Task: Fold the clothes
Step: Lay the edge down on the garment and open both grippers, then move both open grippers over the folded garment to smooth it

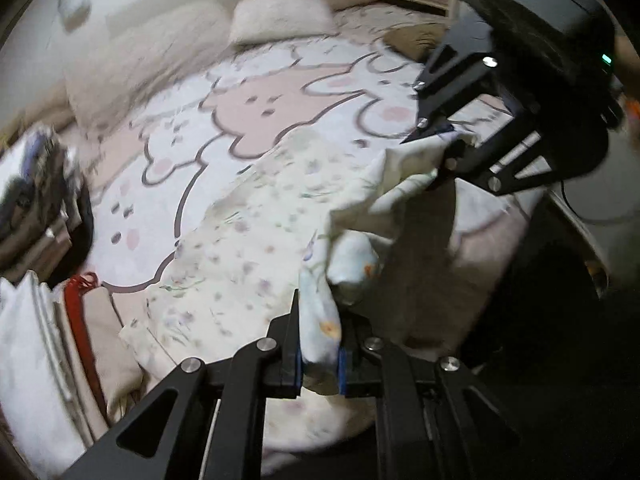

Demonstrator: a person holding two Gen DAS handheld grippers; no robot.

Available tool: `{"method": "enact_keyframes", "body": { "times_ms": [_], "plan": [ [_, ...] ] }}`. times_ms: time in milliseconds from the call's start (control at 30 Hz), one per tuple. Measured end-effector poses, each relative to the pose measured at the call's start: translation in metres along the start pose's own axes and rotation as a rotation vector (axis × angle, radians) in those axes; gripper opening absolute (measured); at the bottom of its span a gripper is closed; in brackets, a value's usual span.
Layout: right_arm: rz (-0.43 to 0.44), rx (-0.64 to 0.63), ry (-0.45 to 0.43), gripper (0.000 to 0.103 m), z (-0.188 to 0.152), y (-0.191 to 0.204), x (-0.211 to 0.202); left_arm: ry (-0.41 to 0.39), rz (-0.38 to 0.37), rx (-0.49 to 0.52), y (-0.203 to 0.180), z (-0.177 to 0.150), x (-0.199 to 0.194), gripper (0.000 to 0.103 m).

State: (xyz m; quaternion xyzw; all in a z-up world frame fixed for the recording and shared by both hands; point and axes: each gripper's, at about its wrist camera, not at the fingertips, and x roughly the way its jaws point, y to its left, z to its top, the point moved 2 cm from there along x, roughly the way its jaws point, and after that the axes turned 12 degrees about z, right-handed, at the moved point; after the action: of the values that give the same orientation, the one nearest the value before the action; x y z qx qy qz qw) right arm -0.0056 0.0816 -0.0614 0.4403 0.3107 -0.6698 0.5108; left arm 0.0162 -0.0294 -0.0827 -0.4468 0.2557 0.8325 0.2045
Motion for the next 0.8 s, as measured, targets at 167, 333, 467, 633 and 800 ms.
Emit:
{"method": "enact_keyframes", "body": {
  "times_ms": [167, 333, 467, 633, 800],
  "plan": [
    [0.050, 0.075, 0.058, 0.007, 0.040, -0.075, 0.040, 0.058, -0.016, -0.031, 0.039, 0.023, 0.053, 0.012],
    [0.088, 0.114, 0.113, 0.007, 0.051, -0.115, 0.080, 0.149, -0.097, -0.055, 0.067, 0.027, 0.105, 0.012],
    [0.143, 0.169, 0.155, 0.007, 0.051, -0.136, 0.111, 0.211, -0.174, -0.105, 0.083, 0.021, 0.136, 0.015],
    [0.128, 0.287, 0.131, 0.028, 0.047, -0.159, 0.134, 0.209, -0.154, -0.229, 0.114, 0.012, 0.147, 0.038],
    [-0.024, 0.466, -0.030, 0.081, 0.040, -0.190, 0.115, 0.178, -0.095, -0.341, 0.144, 0.001, 0.141, 0.038]
  ]
}}
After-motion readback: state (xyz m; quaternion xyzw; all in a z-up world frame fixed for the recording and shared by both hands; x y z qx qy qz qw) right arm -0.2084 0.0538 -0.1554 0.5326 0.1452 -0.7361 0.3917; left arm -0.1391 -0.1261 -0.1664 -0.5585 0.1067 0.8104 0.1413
